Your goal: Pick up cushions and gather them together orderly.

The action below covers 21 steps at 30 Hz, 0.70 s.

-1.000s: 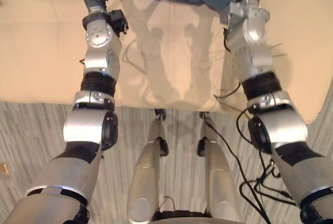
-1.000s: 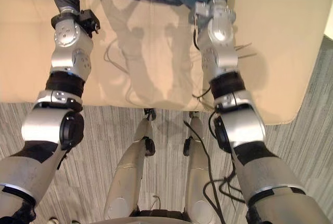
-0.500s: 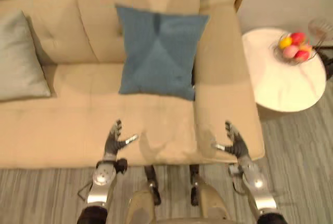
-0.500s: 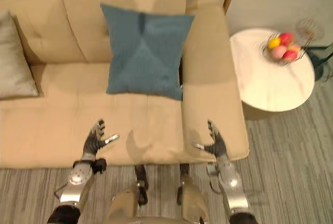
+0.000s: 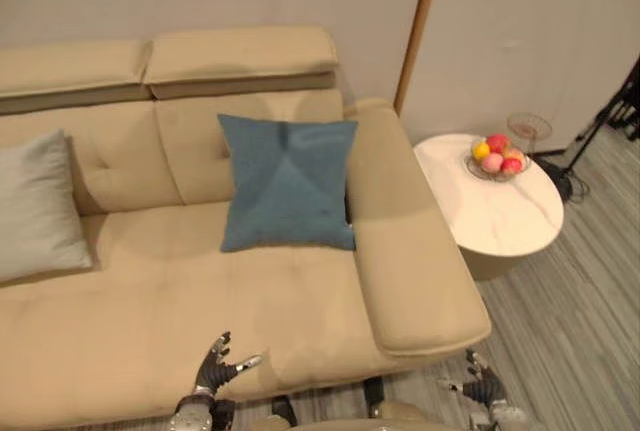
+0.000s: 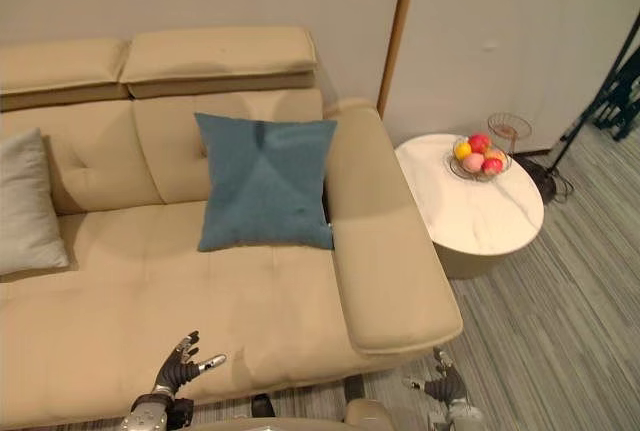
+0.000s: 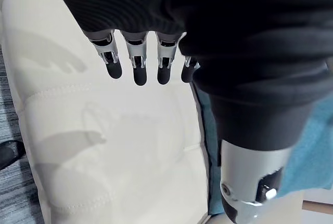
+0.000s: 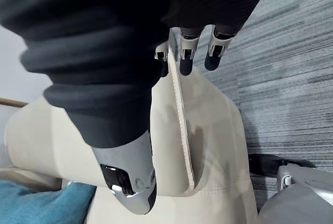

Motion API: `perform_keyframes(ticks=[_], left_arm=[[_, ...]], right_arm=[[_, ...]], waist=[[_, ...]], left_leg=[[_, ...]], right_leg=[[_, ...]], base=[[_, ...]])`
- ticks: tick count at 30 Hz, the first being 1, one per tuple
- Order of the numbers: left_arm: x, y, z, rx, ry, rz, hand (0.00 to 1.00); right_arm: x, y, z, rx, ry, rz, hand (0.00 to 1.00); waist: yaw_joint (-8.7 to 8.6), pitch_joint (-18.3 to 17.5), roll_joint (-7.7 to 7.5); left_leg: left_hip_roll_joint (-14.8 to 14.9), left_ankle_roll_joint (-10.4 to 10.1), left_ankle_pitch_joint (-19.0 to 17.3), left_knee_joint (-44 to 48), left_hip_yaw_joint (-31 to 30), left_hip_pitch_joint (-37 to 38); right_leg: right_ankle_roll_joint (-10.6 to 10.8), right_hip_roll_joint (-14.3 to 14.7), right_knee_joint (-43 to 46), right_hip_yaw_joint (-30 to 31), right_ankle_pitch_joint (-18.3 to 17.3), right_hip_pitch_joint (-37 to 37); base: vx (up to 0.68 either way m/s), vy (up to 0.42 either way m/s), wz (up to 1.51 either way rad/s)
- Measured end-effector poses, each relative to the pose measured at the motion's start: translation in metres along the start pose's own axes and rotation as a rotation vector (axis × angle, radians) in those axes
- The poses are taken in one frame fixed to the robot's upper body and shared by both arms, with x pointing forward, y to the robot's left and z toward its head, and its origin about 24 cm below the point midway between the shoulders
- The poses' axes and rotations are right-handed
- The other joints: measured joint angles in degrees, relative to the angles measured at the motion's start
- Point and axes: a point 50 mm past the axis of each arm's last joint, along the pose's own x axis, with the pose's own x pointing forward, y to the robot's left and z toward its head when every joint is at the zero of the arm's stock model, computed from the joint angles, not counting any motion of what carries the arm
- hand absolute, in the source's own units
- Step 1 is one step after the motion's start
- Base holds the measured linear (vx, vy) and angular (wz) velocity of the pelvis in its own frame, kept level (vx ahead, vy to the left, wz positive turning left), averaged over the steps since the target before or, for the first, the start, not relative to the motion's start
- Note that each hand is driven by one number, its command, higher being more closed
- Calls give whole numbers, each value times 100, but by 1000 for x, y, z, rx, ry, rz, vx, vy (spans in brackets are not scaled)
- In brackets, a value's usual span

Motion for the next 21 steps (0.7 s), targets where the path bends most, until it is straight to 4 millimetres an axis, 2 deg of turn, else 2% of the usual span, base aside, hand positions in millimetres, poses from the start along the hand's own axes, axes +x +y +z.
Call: perform_keyframes(ticks=[1,2,3,4,5,6,7,8,9,10,11,12,13,14,15,17,18,19,20,21], left_arm=[[6,8,10,10,-30,26,0],[7,11,12,17,-35,37,0],[7,18,14,31,-43,57,0],[7,20,15,32,-49,68,0],[7,21,18,20,-59,76,0],[9,20,20,1,-64,85,0],[8,14,19,-20,-60,78,0],[8,4,18,-52,-58,64,0],[11,-9,21,-72,-54,30,0],[10,-15,21,-74,-57,14,0],[11,-19,23,-72,-65,0,0],[11,-20,25,-70,-70,-5,0],[12,-19,27,-70,-78,-4,0],[12,-18,29,-69,-85,-2,0],[11,-19,27,-70,-82,-7,0],[8,-17,23,-71,-72,-9,0],[6,-16,19,-71,-61,-10,0],[5,-16,18,-71,-56,-10,0],[5,-16,19,-70,-60,-9,0],[7,-14,21,-64,-67,-6,0]], right_arm=[[3,8,3,3,-4,22,0],[3,11,2,3,3,33,0],[2,18,-1,10,16,51,0],[3,21,0,13,14,58,0],[4,20,3,11,7,56,0],[10,16,13,4,-21,42,0],[13,12,20,-6,-42,27,0],[18,7,33,-16,-82,7,0],[24,-1,46,-25,-117,-24,0],[25,-3,50,-27,-123,-31,0],[25,-4,48,-28,-113,-33,0],[23,-5,45,-15,-109,-39,0],[23,-5,45,-3,-107,-45,0],[24,-5,46,7,-110,-51,0],[23,-7,46,6,-108,-55,0],[23,-7,45,5,-107,-53,0],[23,-7,44,6,-103,-52,0],[22,-8,43,7,-103,-54,0],[21,-9,39,9,-89,-58,0],[19,-7,34,18,-75,-57,0]], waist=[[-29,105,-86],[-36,103,-136],[-33,60,-272],[-2,45,-373],[45,37,-494],[112,31,-493],[179,12,-402],[268,49,-261],[279,294,82],[277,370,202],[281,394,262],[269,442,184],[230,455,152],[176,460,125],[169,473,83],[179,453,161],[168,417,240],[147,377,312],[146,345,376],[157,342,274]], left_leg=[[100,22,-18,255,-92,-60],[98,25,-28,316,-133,-64],[90,1,-46,444,-222,-94],[90,-3,-43,517,-277,-129],[95,-51,-11,649,-338,-269],[134,-174,82,727,-374,-488],[229,-263,176,696,-414,-632],[397,-401,249,621,-455,-840],[576,-520,368,604,-675,-1030],[662,-593,392,482,-723,-1055],[638,-756,276,189,-790,-998],[552,-873,94,161,-878,-1074],[506,-747,32,567,-935,-1242],[410,-526,-113,1287,-955,-1402],[333,-328,-350,2083,-962,-1393],[332,-354,-765,2526,-979,-1043],[311,-458,-1014,2203,-983,-575],[265,-554,-1084,1667,-982,-297],[211,-557,-1123,1176,-986,-55],[102,-558,-1002,785,-949,83]], right_leg=[[-78,-192,2076,-218,-399,-357],[-12,-264,2572,-206,-502,-346],[163,-376,3283,-123,-731,-182],[274,-383,3450,-33,-884,-10],[324,-360,3247,95,-1220,177],[155,-237,2737,94,-1473,268],[40,-91,2273,69,-1537,334],[-174,124,1566,-29,-1633,523],[-555,387,1244,-179,-1394,548],[-652,499,1173,-233,-1289,541],[-744,524,1068,-333,-1157,518],[-907,403,903,-505,-1059,458],[-1001,309,896,-593,-1035,378],[-1067,171,870,-687,-959,303],[-1052,107,723,-685,-799,302],[-1001,154,467,-633,-567,296],[-906,230,302,-597,-447,294],[-865,281,197,-600,-358,291],[-813,320,102,-600,-267,285],[-735,276,-93,-573,-66,340]], base=[[-85,-69,15],[-91,-130,46],[-72,-146,43],[-132,-208,43],[-186,-228,20],[-212,-205,-2],[-247,-173,-29],[-308,-137,-14],[-333,-143,4],[-394,-118,26],[-381,-70,42],[-439,-77,55],[-322,-51,68],[-282,-63,47],[-184,-33,25],[-149,16,-7],[-97,56,-9],[-62,63,-6],[-76,83,-3],[-86,96,0]])
